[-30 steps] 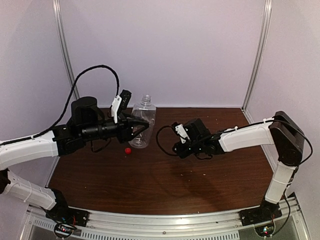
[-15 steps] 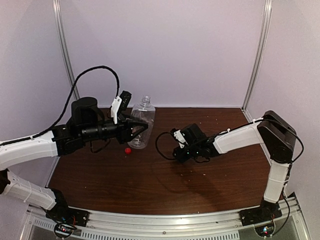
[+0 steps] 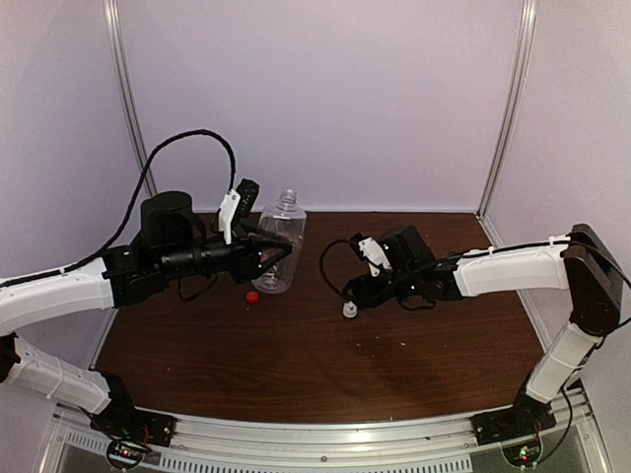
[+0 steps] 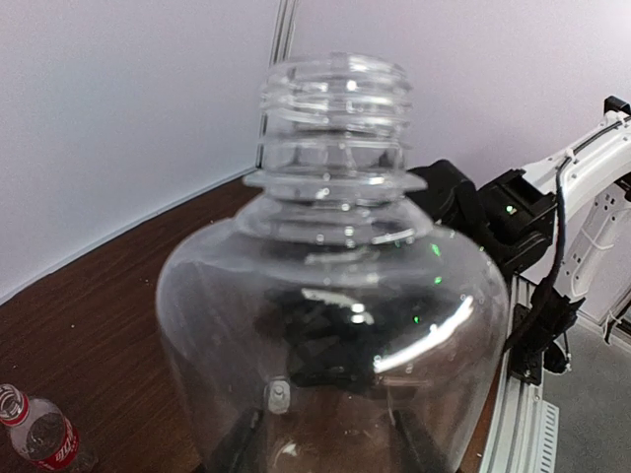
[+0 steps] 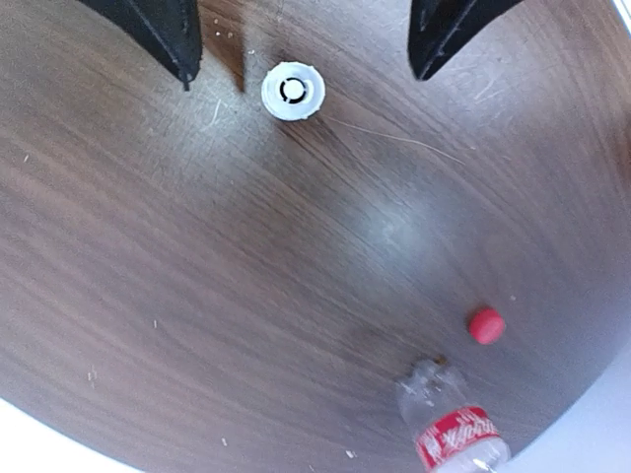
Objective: Unscrew the bottle caps
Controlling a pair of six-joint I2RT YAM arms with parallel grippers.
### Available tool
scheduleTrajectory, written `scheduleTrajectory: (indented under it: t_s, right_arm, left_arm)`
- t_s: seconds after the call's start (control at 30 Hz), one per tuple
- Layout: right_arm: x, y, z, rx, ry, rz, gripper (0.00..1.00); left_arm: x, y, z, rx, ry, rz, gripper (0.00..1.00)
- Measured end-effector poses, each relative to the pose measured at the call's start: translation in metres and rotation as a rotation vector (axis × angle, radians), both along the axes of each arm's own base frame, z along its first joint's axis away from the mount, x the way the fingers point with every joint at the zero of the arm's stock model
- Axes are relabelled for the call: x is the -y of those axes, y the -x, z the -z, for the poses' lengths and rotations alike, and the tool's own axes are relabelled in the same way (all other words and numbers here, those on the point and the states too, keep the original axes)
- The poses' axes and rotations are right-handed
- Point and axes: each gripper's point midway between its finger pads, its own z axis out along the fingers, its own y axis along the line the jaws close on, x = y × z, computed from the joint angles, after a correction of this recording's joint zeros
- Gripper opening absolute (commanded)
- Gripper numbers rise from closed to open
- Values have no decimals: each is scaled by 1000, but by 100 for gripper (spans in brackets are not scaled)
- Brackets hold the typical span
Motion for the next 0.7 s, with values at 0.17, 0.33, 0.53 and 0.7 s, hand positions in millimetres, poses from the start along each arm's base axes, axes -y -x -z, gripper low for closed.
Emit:
scheduleTrajectory:
  t_s: [0.17, 0.33, 0.53, 0.7]
  right_arm:
    - [-6, 12, -72, 75, -154, -51, 88]
    - [-8, 31, -134, 132, -289, -120, 94]
    - [-19, 53, -202, 176, -443, -242, 95]
    - [-32, 68, -254, 201, -556, -346, 95]
  left_arm:
    - [0, 0, 2, -2, -3, 1, 32]
    - [1, 1, 6, -8, -7, 8, 35]
    - [12, 8, 14, -29, -7, 84, 40]
    - [22, 18, 24, -58, -11, 166, 43]
